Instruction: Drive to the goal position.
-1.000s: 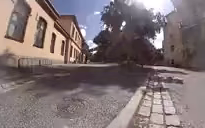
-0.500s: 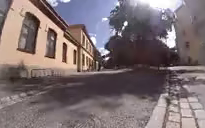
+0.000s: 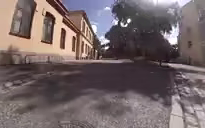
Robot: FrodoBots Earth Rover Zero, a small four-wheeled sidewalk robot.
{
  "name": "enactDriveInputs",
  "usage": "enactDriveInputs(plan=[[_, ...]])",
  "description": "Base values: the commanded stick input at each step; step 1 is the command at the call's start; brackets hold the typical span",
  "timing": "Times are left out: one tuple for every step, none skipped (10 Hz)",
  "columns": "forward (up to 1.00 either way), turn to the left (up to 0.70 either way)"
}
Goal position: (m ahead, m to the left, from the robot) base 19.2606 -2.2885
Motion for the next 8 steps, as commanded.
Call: enactDriveInputs(plan=[[0.85, -0.34], [0.85, -0.34], [0.85, -0.1], [0.85, 0.0], [0.85, 0.0], [0.85, 0.0], [0.85, 0.0], [0.85, 0.0]])
